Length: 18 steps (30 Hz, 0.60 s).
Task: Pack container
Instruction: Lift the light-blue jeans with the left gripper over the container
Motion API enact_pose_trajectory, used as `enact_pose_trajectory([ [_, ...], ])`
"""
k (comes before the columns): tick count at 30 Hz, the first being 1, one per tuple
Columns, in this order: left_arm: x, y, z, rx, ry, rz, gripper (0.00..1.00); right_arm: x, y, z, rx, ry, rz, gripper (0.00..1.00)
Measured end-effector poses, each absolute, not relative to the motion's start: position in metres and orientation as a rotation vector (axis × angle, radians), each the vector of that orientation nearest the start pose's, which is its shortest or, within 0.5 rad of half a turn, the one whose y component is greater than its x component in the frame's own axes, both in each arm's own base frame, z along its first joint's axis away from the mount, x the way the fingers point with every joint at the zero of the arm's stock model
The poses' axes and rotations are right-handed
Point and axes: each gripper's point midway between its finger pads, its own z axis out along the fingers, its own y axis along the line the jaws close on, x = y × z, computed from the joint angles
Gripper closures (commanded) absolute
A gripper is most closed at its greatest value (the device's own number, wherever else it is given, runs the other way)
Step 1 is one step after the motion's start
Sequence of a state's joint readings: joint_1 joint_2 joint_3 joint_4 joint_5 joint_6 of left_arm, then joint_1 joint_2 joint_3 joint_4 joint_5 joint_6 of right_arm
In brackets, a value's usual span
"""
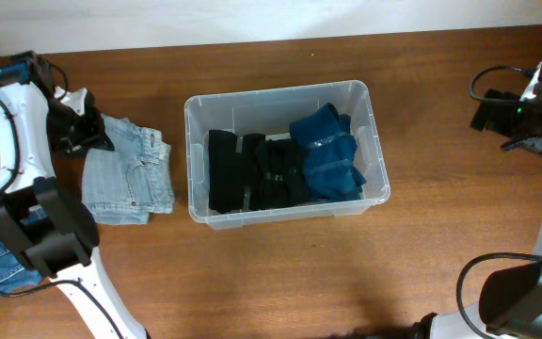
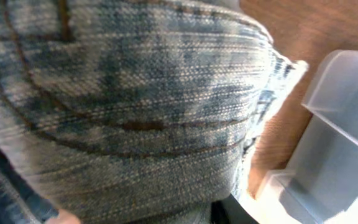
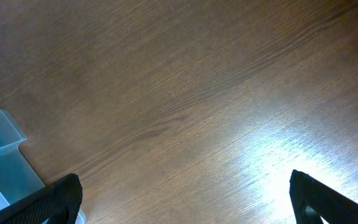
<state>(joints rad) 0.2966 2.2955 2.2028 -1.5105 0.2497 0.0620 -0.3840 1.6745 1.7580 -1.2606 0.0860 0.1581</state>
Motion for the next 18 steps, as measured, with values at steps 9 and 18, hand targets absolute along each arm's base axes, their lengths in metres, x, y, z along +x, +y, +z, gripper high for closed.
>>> enact_pose_trajectory([
  [9,0.432,0.087,0.156,-0.445,3.023,-0.375,0.99,0.347,-0.156,0.230,0.760,2.648,-0.180,0.01],
  [18,0.452,0.069,0.219,-0.429,2.816,-0.524,0.99,0.347,-0.156,0.230,0.760,2.648,-0.180,0.01],
])
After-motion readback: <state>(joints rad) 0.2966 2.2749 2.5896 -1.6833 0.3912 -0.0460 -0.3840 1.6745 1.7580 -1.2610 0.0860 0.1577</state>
